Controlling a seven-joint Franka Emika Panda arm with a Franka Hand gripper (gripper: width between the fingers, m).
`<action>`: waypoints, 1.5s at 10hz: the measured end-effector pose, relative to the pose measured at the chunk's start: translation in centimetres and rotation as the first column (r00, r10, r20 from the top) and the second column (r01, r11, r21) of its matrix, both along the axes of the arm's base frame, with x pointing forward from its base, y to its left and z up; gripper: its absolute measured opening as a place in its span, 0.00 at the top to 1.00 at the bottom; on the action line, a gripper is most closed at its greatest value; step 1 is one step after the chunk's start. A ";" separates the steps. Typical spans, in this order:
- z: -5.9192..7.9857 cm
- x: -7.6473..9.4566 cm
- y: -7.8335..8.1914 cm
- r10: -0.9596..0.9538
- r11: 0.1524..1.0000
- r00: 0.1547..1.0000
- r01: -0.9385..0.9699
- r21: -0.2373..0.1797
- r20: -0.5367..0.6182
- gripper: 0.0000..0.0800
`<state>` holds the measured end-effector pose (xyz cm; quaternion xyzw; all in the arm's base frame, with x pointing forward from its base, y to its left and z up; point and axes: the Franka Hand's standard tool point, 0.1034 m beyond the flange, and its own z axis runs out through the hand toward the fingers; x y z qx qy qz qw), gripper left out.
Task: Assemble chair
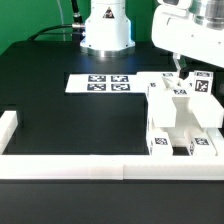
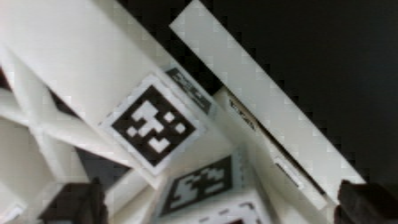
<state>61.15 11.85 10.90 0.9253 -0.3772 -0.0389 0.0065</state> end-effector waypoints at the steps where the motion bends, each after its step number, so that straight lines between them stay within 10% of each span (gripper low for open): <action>1: 0.0 0.0 0.0 0.062 0.998 0.998 -0.062 0.005 0.001 0.19; 9: 0.0 0.2 -0.7 0.522 0.853 0.853 -0.522 0.021 0.015 0.19; 11: 0.0 0.3 -0.8 0.520 0.854 0.854 -0.520 0.018 0.019 0.51; 15: -0.1 0.3 -0.7 0.449 0.893 0.894 -0.449 0.016 0.017 0.66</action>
Offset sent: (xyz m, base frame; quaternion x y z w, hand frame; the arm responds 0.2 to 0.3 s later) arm 0.0009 0.0011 0.0021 -0.0012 0.0030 -0.1928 0.9812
